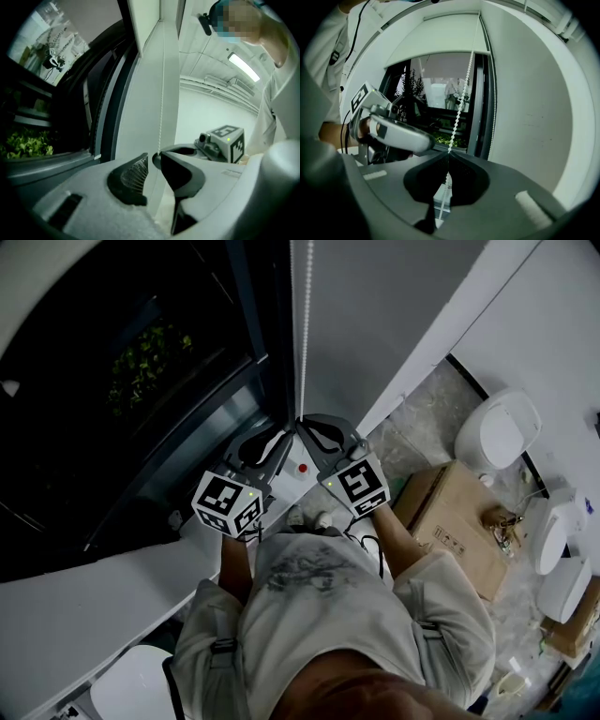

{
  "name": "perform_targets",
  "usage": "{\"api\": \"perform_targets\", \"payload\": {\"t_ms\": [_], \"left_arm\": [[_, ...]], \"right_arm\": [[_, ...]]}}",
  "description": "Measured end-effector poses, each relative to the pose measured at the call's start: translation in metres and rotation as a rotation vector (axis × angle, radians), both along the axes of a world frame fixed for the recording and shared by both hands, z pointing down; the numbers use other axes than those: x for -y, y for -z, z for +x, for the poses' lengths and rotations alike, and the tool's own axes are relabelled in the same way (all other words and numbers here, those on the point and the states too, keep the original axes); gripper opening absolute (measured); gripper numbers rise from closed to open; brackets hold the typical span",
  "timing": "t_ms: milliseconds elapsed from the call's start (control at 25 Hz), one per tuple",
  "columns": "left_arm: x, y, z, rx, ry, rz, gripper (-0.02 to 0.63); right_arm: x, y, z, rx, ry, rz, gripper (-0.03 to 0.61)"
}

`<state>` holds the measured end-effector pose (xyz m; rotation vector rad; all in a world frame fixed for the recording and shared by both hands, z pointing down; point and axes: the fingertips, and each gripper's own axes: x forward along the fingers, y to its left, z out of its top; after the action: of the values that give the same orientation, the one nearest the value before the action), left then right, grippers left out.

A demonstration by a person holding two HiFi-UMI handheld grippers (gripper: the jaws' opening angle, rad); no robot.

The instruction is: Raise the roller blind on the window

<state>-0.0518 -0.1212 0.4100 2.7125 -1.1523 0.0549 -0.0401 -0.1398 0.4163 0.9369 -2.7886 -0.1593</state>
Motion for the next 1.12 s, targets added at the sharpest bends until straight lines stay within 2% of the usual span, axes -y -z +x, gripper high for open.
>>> {"api": "perform_targets", "payload": {"t_ms": [320, 600, 880, 920, 1120], "left_arm": [[0.019, 0.084, 0.017, 0.035, -0.036, 0.187, 0.095], [0.030, 0.135, 0.029, 0.047, -0.070, 0.300, 0.094], [0.037, 0.166, 0.034, 0.044, -0.086, 0.360, 0.055], [0.038, 0.167, 0.035, 0.048, -0.088, 0.362, 0.032], [0.037, 0.166, 0.040, 0.066, -0.098, 0.351, 0.012]], "right_arm": [[-0.002, 0.000, -0.001, -0.014, 0.007, 0.017, 0.011], [-0.002, 0.000, -0.001, -0.004, 0.000, 0.009, 0.011], [-0.001, 0.000, -0.003, -0.011, 0.004, 0.015, 0.011], [0.000, 0.000, -0.003, -0.011, 0.005, 0.015, 0.011], [0.002, -0.001, -0.003, -0.009, 0.005, 0.014, 0.011]]}}
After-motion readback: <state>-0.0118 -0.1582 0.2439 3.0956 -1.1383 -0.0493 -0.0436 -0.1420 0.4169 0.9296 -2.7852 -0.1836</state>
